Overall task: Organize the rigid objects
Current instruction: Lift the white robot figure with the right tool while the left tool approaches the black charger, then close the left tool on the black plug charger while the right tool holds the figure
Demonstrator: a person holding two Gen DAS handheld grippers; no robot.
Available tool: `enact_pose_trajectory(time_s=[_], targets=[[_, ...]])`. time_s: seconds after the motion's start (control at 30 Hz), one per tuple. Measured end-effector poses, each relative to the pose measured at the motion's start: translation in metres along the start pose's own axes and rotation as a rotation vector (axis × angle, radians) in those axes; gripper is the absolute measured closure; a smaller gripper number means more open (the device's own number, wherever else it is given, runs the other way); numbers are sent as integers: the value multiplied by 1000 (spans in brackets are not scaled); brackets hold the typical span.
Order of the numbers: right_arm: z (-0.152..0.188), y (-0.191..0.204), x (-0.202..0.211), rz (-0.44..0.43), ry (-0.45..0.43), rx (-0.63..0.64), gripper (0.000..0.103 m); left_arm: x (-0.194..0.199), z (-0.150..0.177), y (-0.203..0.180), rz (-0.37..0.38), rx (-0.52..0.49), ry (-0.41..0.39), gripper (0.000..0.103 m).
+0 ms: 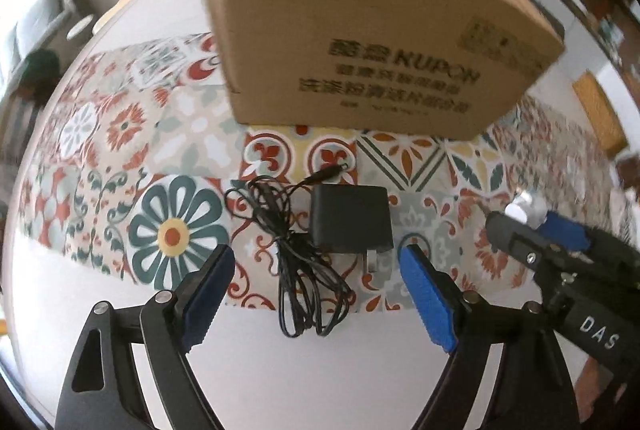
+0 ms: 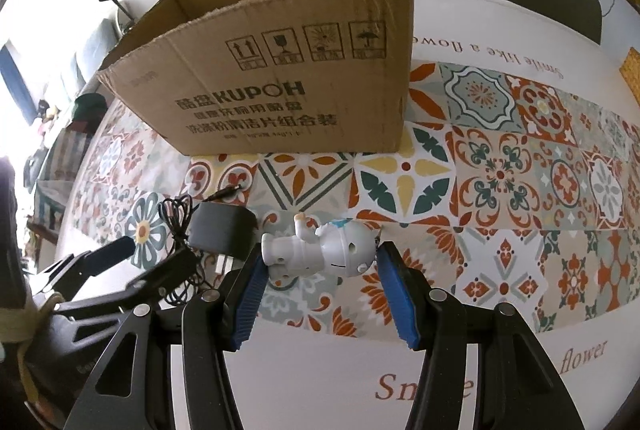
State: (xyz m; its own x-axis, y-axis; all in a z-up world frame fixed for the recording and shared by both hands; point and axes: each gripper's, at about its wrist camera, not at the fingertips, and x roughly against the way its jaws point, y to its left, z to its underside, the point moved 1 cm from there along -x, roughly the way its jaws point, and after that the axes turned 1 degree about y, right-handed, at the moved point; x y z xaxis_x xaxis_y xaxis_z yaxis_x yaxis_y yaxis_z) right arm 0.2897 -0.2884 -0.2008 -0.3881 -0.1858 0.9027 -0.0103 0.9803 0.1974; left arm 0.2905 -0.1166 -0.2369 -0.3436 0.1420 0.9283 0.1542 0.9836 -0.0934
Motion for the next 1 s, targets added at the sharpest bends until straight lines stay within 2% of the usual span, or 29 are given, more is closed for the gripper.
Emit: enact_pose_trajectory(time_s=[0.13,0.27,0.53,0.63,0.73,0.83,0.9,1.0], targets=[[1,-9,-5,14,10,-17,48,-18,-7,-6,-29,-11,46,14],[3,-17,-12,34,19,-29,48,-33,-13,-12,-21,-9,87,14],[7,-23,-22,50,37,-35,48,-59,-22,-22,-89,-23,122,12],[6,-23,-24,56,44,-32,48,-68,-22,-22,-83,-17,130,12],[7,-22,-28,60,53,-28,48,-70,-22,-23,-83,-19,106,12],[9,-19,-32,64,62,-30,48,-72,-23,-23,-79,-23,75,18],[11,-17,-34,68,66,-28,48,-68,-25,-24,-72,-39,50,28],[12,-14,-36,75,66,-27,48,-63,-24,-19,-53,-43,39,30]])
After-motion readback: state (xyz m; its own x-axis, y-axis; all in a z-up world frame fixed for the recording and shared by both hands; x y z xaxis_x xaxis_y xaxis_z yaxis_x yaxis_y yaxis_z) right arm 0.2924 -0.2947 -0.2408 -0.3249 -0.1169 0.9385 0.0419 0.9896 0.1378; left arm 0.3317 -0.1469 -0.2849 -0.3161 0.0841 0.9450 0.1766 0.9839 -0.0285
